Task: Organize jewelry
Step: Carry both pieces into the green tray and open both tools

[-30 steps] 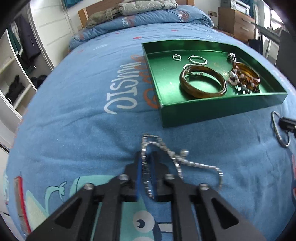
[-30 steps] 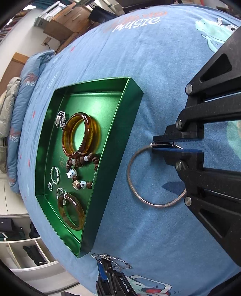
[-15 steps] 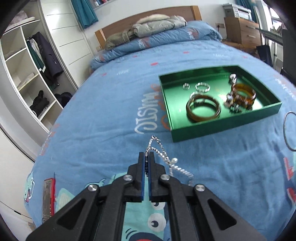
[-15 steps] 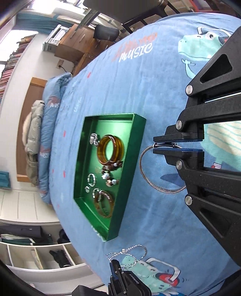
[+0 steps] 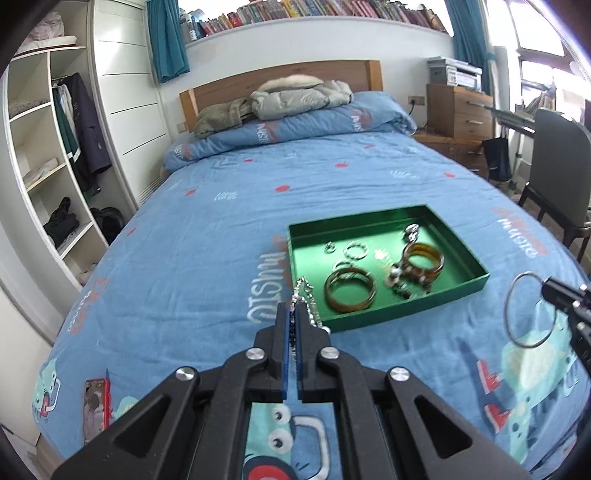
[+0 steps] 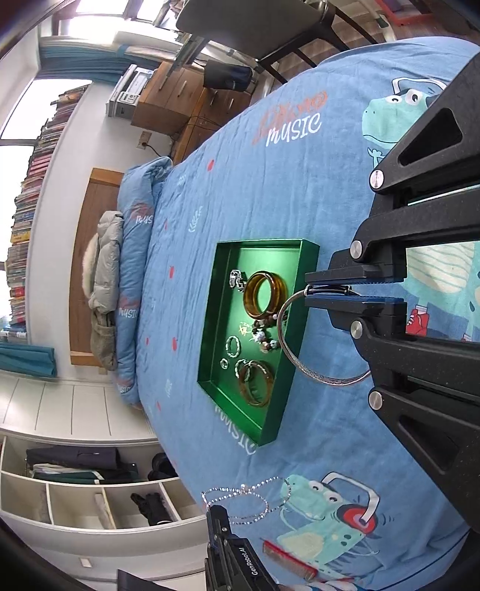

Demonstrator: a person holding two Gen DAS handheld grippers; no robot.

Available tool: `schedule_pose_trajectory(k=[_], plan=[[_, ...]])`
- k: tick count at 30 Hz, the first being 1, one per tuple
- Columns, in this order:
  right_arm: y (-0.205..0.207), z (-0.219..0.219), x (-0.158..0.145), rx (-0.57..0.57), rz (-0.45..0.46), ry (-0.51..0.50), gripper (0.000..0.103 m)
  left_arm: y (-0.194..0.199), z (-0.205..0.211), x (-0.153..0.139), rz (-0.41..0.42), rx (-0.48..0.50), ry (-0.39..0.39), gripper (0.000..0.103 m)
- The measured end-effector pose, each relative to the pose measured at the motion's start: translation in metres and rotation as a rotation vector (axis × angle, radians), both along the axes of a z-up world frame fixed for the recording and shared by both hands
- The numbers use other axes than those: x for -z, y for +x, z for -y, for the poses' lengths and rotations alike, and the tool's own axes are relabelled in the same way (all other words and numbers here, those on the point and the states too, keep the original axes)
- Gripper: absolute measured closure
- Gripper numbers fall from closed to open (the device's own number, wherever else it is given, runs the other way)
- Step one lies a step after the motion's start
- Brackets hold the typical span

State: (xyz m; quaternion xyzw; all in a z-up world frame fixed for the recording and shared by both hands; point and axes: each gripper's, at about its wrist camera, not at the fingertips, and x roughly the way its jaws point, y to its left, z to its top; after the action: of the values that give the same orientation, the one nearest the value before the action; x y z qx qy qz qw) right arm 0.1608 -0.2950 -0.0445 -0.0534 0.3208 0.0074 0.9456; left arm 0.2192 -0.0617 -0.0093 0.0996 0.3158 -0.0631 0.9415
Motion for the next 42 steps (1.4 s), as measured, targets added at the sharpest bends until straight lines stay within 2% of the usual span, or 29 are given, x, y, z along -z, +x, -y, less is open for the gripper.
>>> schedule_pose_trajectory(k=[4,9,17,27,35,39,42], plan=[[0.011,-0.002,-0.009,0.003,0.014,0.007,0.098,0.021,0.015,-0.012,0.012,0.039,-0.026,0.101],[0.050,-0.001,-0.007,0.012,0.017,0.028,0.098,0.061,0.029,-0.005,-0.011,0.060,-0.051,0.101],[0.116,-0.008,0.020,-0.001,-0.021,0.070,0.098,0.116,0.050,0.027,-0.062,0.086,-0.036,0.101],[0.196,-0.014,0.058,0.025,-0.113,0.102,0.098,0.186,0.063,0.069,-0.135,0.046,-0.025,0.101],[0.223,-0.004,0.085,0.071,-0.201,0.130,0.100,0.204,0.055,0.110,-0.220,0.009,-0.007,0.101],[0.221,0.004,0.094,0.088,-0.223,0.163,0.100,0.208,0.050,0.119,-0.253,-0.013,-0.012,0.101],[0.220,0.009,0.094,0.097,-0.225,0.194,0.098,0.205,0.050,0.119,-0.245,-0.007,-0.015,0.099]])
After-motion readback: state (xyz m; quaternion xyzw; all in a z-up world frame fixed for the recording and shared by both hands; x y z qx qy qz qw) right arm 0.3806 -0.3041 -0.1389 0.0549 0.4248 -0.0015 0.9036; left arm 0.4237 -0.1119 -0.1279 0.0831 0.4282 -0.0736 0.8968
